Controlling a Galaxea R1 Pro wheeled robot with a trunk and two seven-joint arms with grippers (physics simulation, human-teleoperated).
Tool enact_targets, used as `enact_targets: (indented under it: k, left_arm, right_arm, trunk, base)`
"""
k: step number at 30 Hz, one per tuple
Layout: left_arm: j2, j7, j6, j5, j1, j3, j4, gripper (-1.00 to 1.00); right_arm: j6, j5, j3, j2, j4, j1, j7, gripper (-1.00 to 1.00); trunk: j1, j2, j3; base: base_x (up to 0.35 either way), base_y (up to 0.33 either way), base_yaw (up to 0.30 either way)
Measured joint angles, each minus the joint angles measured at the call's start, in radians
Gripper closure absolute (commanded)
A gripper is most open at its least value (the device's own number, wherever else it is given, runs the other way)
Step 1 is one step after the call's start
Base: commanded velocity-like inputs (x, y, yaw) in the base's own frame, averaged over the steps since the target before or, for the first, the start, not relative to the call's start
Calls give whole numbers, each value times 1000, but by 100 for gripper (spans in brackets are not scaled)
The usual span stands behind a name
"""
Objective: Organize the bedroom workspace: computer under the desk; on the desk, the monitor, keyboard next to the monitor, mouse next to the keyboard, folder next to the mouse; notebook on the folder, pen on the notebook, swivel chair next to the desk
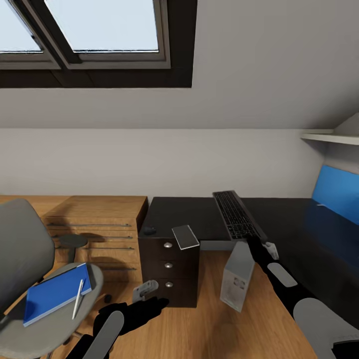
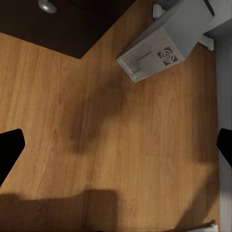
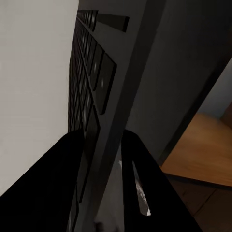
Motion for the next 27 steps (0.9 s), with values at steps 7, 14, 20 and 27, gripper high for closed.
enact_targets:
  k: [7, 14, 20, 27]
  left_arm:
    - [0, 0, 0, 1, 0, 1, 0, -100]
    - [0, -3, 0, 0, 0, 3, 1, -100]
    - [0, -8, -1, 1, 0, 1, 0, -100]
    - [0, -8, -1, 1, 0, -3, 0, -100]
  right_arm:
    - [1, 0, 0, -1, -5, 1, 0, 100]
    - [2, 0, -1, -1, -6, 2, -1, 100]
    - [5, 0, 0, -3, -5, 2, -1, 100]
    - [3, 0, 2, 0, -6, 2, -1, 100]
  trunk:
    - [-27, 49, 22]
    - [-42, 77, 35]
    - [-42, 77, 35]
    - [-42, 77, 35]
  base:
    - [0, 0, -34]
    - [0, 0, -114]
    - [-30, 0, -50]
    - [-306, -1, -2]
